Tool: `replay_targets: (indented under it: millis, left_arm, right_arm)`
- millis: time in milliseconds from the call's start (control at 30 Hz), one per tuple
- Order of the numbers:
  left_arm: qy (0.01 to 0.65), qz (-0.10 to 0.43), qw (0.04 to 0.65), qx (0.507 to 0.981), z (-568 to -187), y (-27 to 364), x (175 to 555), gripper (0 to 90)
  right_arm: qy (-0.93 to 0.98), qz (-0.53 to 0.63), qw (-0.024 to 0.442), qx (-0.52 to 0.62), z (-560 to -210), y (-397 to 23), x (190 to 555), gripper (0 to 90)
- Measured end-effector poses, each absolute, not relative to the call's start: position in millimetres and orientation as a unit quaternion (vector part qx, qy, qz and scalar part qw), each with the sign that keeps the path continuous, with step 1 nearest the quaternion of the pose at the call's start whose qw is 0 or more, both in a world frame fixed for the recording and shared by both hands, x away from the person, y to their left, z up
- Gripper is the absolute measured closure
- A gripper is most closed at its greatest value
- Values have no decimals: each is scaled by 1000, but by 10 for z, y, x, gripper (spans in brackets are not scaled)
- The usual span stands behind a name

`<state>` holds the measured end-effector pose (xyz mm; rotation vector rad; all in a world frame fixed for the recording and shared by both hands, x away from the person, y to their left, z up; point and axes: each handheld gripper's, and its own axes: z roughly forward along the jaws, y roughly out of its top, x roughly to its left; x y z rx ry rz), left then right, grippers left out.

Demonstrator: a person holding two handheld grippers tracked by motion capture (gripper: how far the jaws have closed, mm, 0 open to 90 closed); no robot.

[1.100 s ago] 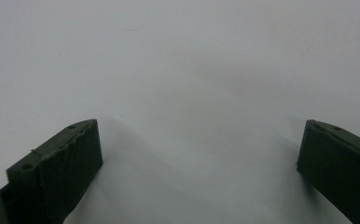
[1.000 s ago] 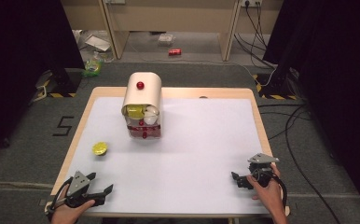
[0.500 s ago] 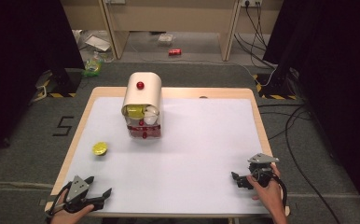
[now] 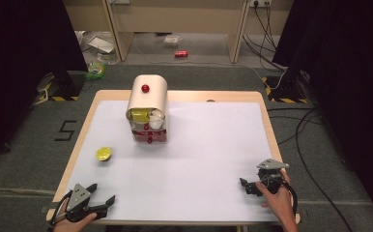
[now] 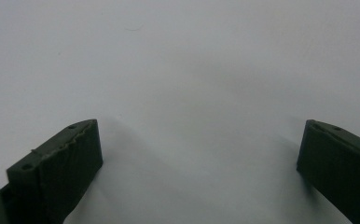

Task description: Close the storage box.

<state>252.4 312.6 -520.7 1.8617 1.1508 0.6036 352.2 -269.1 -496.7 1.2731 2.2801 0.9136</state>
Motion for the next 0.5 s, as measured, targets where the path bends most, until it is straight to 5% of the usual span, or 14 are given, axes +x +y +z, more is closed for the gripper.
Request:
replay_targets:
  millis: [500]
  left_arm:
    - [460, 240, 424, 743, -5210, 3129, 2528, 159]
  right_arm:
    - [809, 325, 185, 453, -4967, -2692, 3522, 3]
